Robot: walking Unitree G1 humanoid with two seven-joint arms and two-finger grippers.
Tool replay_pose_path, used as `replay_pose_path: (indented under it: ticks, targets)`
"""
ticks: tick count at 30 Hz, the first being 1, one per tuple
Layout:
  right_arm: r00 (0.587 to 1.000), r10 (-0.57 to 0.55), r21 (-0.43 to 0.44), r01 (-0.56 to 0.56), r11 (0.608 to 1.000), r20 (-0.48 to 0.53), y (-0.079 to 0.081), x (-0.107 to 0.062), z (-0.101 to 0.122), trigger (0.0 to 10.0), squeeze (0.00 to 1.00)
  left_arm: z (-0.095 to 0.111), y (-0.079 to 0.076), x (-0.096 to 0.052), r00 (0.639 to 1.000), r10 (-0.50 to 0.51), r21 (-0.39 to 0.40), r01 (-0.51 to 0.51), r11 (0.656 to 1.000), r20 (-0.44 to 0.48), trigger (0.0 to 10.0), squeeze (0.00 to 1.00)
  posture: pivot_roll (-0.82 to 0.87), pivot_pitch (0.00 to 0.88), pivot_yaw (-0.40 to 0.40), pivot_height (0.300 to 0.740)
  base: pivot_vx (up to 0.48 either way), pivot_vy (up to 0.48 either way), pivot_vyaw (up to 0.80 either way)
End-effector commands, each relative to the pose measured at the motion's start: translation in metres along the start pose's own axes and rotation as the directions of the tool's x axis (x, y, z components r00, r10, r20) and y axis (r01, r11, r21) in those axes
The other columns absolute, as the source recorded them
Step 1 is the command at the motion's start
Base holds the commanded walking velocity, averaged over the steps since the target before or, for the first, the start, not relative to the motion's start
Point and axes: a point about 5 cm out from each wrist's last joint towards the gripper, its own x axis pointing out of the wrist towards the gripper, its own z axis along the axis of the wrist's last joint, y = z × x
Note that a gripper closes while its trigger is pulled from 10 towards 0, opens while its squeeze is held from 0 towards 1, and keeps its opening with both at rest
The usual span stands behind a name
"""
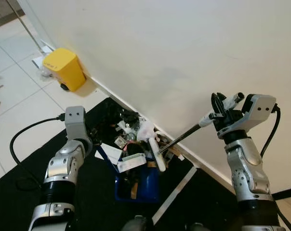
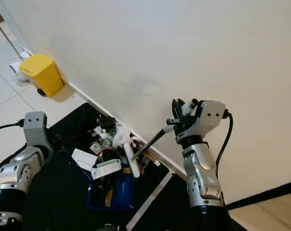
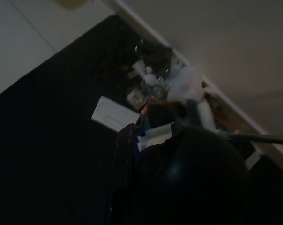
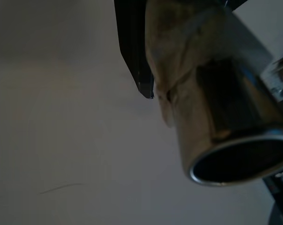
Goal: Sweep floor
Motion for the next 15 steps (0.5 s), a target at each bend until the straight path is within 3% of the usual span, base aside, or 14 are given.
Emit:
replay_pose_path:
  ticks: [1,6,15]
  targets:
    - [1.0,0.013,-0.014,-0.013,1.0,0.013,0.002,-0.003,0.004,10.0,0.0,0.002,-0.006,-0.002,0.997,-0.047,-0.039,0.049,0.998,0.054,10.0,0.0,0.05,0.183,0.061,0.74,0.0,0.0,0.0]
    - [0.998,0.068,-0.005,-0.068,0.998,-0.02,0.017,-0.003,-0.003,10.0,0.0,0.009,-0.004,-0.005,0.993,-0.047,-0.099,0.058,0.993,0.108,10.0,0.0,0.05,0.172,0.053,0.74,0.0,0.0,0.0]
    - [0.982,0.183,0.068,-0.179,0.981,-0.052,0.035,-0.004,-0.002,10.0,0.0,0.005,-0.002,-0.01,0.993,-0.06,-0.14,0.074,0.987,0.105,10.0,0.0,0.05,0.168,0.038,0.74,0.0,0.0,0.0]
